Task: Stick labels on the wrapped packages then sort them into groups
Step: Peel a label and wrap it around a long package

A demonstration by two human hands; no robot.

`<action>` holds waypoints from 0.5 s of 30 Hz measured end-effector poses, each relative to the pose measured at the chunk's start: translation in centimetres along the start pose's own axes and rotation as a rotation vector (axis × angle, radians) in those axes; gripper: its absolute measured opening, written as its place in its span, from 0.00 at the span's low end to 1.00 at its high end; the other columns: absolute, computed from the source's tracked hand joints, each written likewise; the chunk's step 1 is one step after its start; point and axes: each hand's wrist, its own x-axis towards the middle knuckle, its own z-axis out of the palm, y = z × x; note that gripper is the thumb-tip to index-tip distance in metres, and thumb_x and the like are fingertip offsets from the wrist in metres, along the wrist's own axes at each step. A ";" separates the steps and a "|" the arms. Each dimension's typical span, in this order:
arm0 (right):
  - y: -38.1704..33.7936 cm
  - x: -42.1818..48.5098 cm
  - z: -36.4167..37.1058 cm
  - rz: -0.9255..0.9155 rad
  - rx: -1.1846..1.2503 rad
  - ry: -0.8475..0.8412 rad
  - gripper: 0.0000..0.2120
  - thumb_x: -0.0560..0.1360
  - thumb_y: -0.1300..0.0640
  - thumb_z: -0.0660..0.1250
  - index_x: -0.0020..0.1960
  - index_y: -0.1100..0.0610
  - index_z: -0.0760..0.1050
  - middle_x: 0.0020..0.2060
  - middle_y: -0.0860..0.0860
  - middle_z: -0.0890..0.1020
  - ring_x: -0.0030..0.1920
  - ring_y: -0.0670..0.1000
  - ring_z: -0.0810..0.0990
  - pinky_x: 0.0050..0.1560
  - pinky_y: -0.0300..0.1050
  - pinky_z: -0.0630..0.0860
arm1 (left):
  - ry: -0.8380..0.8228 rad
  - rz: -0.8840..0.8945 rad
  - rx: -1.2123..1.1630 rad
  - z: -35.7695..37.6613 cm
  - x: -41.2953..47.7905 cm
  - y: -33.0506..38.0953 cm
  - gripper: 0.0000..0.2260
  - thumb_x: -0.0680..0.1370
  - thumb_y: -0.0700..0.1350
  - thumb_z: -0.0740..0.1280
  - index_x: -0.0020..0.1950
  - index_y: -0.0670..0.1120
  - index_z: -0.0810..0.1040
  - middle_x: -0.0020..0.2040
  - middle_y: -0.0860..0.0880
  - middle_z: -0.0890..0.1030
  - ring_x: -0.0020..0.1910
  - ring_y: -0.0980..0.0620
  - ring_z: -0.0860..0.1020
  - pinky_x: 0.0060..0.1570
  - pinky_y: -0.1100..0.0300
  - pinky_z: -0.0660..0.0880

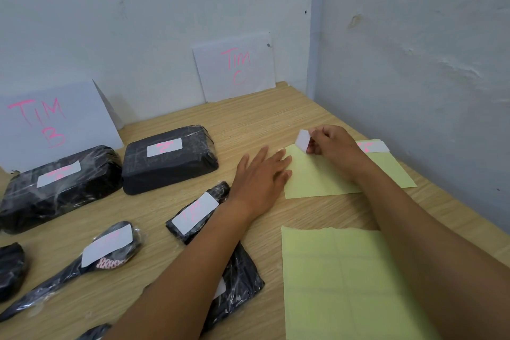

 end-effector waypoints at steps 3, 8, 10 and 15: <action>0.2 0.0 -0.2 0.047 0.123 0.045 0.15 0.81 0.54 0.57 0.45 0.60 0.78 0.39 0.52 0.81 0.41 0.48 0.80 0.55 0.44 0.76 | 0.004 -0.012 -0.012 0.0 0.0 0.0 0.19 0.83 0.54 0.51 0.74 0.57 0.62 0.76 0.59 0.58 0.77 0.56 0.47 0.74 0.50 0.40; 0.0 0.2 0.0 0.141 0.384 0.121 0.14 0.82 0.56 0.55 0.53 0.64 0.75 0.47 0.56 0.80 0.49 0.51 0.81 0.58 0.45 0.77 | -0.030 -0.006 0.056 0.0 0.2 0.0 0.19 0.83 0.53 0.49 0.74 0.60 0.60 0.76 0.60 0.57 0.77 0.54 0.47 0.74 0.48 0.41; 0.0 0.4 0.0 0.179 0.479 0.166 0.12 0.82 0.57 0.55 0.56 0.64 0.73 0.48 0.56 0.79 0.53 0.53 0.80 0.59 0.48 0.77 | -0.039 -0.012 0.050 -0.1 0.2 0.0 0.19 0.83 0.53 0.49 0.74 0.59 0.60 0.76 0.60 0.58 0.77 0.54 0.47 0.74 0.48 0.41; -0.4 0.0 0.1 0.181 0.635 0.260 0.11 0.82 0.59 0.54 0.55 0.63 0.72 0.43 0.53 0.78 0.47 0.49 0.79 0.47 0.43 0.79 | -0.060 -0.019 0.036 -0.3 0.2 0.1 0.19 0.83 0.53 0.49 0.74 0.59 0.60 0.76 0.59 0.57 0.77 0.54 0.46 0.74 0.47 0.41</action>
